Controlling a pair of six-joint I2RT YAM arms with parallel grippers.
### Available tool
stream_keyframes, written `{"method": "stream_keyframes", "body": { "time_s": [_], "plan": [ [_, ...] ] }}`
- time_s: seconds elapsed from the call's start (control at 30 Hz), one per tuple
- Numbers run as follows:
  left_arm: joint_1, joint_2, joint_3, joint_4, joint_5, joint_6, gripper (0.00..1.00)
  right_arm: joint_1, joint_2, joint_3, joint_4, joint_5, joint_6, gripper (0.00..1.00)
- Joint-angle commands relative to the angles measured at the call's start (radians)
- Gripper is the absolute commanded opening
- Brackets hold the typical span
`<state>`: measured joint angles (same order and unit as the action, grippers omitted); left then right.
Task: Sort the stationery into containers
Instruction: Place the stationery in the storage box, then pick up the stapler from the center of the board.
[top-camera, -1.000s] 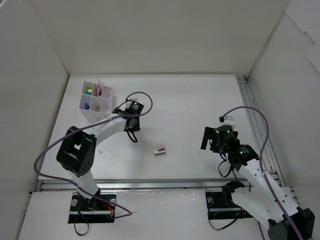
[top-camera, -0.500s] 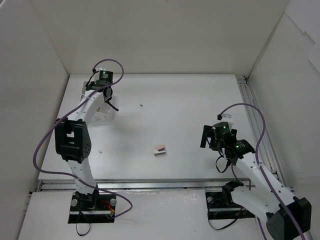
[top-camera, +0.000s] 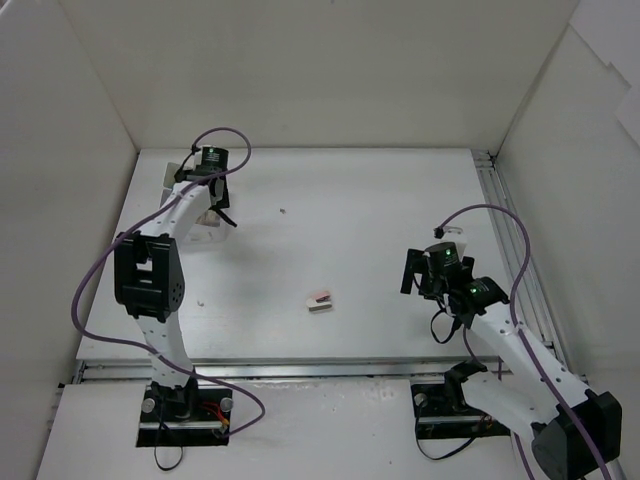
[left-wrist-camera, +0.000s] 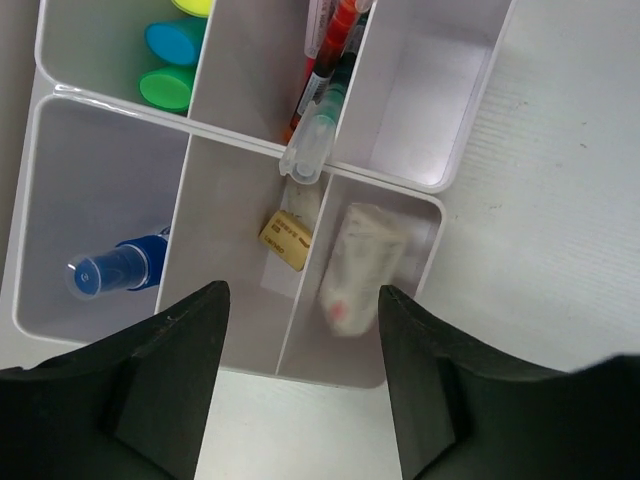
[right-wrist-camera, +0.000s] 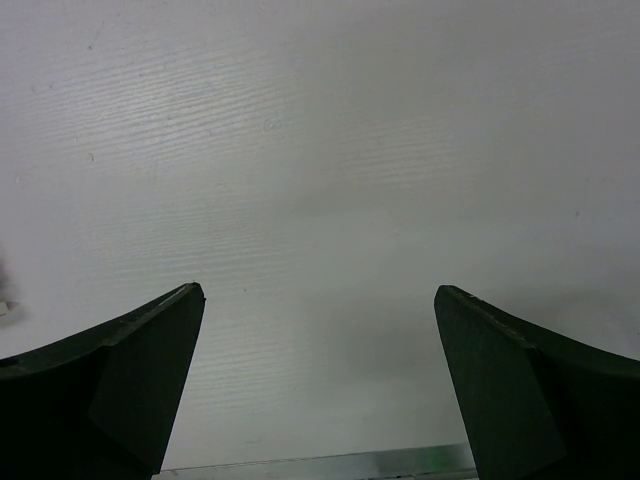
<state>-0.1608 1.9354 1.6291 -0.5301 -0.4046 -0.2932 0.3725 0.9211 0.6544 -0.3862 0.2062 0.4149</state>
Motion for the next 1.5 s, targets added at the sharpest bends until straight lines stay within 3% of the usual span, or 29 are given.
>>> {"method": "stream_keyframes", "body": {
  "time_s": [0.0,0.07,0.23,0.27,0.37,0.4,0.47,0.57,0.77,0.87,1.03,1.23,1.47],
  "plan": [
    [0.01,-0.091,-0.032,0.036,0.041,0.006,0.57,-0.01,-0.024,0.039,0.018,0.032,-0.008,0.98],
    [0.01,-0.121,-0.055,0.054,0.059,0.019,0.67,-0.007,-0.036,0.039,0.02,0.027,-0.016,0.98],
    [-0.034,-0.222,-0.104,0.05,0.095,0.028,0.76,-0.009,-0.062,0.033,0.02,0.019,-0.022,0.98],
    [-0.048,-0.24,-0.119,0.07,0.111,0.064,0.82,-0.007,-0.065,0.033,0.018,0.018,-0.022,0.98],
    [-0.13,-0.329,-0.214,0.148,0.321,0.235,0.96,-0.009,-0.076,0.028,0.018,-0.013,-0.028,0.98],
    [-0.16,-0.375,-0.271,0.166,0.484,0.287,1.0,-0.009,-0.079,0.024,0.02,-0.027,-0.033,0.98],
    [-0.259,-0.413,-0.339,0.203,0.635,0.418,1.0,-0.009,-0.073,0.024,0.018,-0.048,-0.034,0.98],
    [-0.383,-0.406,-0.373,0.213,0.703,0.451,1.0,-0.01,-0.059,0.016,0.018,-0.054,-0.03,0.98],
    [-0.571,-0.326,-0.397,0.185,0.609,0.41,1.0,-0.012,-0.091,0.011,0.007,-0.06,-0.013,0.98],
    [-0.634,-0.302,-0.426,0.199,0.625,0.391,0.99,-0.011,-0.125,0.005,0.001,-0.06,-0.013,0.98],
    [-0.657,-0.256,-0.436,0.211,0.59,0.372,0.99,-0.012,-0.146,-0.001,-0.008,-0.067,-0.011,0.98],
    [-0.687,-0.262,-0.495,0.248,0.681,0.353,0.99,-0.015,-0.146,-0.007,-0.016,-0.07,-0.008,0.98],
    [-0.697,-0.191,-0.485,0.252,0.65,0.315,0.86,-0.015,-0.165,-0.013,-0.016,-0.07,-0.008,0.98]
  ]
}}
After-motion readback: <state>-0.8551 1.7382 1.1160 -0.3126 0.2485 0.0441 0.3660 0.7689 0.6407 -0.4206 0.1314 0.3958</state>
